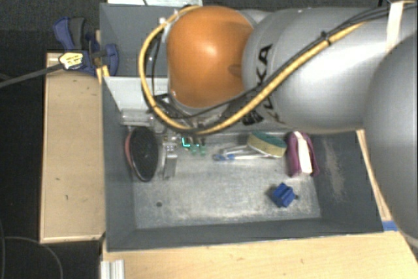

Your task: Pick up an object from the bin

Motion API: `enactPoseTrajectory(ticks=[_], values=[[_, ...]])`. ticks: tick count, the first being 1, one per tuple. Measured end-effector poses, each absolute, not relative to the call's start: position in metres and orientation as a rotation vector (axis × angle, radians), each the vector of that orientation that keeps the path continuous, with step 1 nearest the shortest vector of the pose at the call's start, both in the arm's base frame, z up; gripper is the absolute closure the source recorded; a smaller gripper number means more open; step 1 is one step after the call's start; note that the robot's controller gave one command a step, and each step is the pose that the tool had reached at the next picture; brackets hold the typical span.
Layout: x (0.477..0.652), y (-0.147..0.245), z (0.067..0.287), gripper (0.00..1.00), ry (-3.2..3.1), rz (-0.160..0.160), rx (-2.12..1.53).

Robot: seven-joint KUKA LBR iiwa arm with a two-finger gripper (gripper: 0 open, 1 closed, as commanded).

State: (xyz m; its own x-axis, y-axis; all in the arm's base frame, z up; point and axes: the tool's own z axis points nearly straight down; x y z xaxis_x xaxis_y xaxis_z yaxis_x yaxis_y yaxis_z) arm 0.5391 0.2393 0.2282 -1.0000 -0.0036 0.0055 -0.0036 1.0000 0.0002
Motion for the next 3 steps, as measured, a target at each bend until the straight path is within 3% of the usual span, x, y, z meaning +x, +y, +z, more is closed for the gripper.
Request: enactPoseTrajectory(ticks=[1,2,3], values=[[0.555,0.235,0.081,0.00,-3.125,0.002,-0.318],[0.556,0.235,0.084,1.00,-3.127,0.002,-0.326],[0.534,0.250,0.157,1.00,-3.136,-0.007,-0.275]])
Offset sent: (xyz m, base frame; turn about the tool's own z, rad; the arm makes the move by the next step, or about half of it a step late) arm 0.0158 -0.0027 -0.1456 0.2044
